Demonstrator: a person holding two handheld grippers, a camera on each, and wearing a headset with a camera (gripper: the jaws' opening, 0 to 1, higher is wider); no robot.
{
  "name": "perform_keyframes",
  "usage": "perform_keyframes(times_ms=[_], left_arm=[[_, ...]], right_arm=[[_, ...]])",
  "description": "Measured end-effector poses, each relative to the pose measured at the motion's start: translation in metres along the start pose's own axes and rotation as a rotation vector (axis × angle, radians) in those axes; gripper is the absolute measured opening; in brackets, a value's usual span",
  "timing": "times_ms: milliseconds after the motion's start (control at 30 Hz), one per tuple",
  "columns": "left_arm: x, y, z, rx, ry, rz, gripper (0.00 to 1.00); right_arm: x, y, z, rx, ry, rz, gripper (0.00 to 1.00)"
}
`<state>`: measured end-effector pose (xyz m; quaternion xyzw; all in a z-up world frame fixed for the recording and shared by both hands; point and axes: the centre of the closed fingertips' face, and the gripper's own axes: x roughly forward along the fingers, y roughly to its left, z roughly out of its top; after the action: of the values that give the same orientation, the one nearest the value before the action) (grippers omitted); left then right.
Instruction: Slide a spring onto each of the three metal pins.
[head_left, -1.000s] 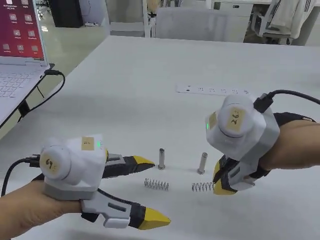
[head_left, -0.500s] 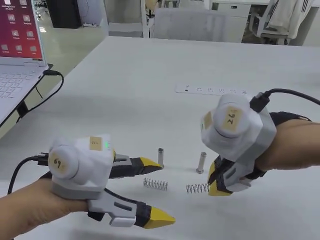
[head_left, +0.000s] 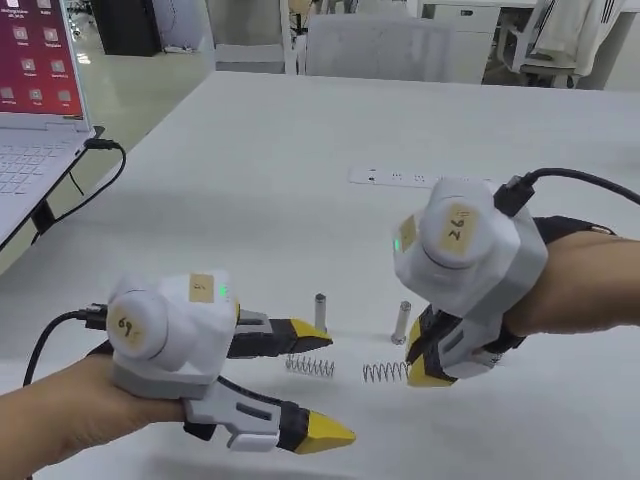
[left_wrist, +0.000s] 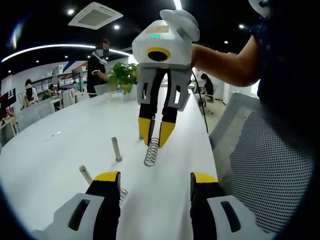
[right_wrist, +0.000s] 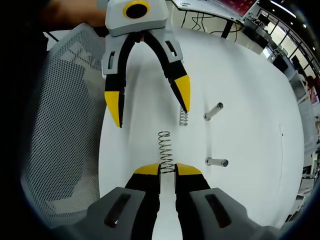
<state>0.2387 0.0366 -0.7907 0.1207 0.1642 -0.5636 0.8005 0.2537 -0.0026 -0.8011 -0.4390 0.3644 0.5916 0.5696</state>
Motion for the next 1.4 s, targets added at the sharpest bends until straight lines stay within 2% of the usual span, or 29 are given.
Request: perform_keyframes(times_ms=[700,1400], left_arm=[[0.006,0.003,0.010,0.046,0.004,-0.011,0.38],[0.010,0.003,0.011,0.075,0.010,-0.012,0.16]], right_arm=[[0.000,-0.001,0.009,-0.016,-0.013,-0.005,0.08],[0.002,0.002,0.014,-0.023,-0.022,0.001,0.08]])
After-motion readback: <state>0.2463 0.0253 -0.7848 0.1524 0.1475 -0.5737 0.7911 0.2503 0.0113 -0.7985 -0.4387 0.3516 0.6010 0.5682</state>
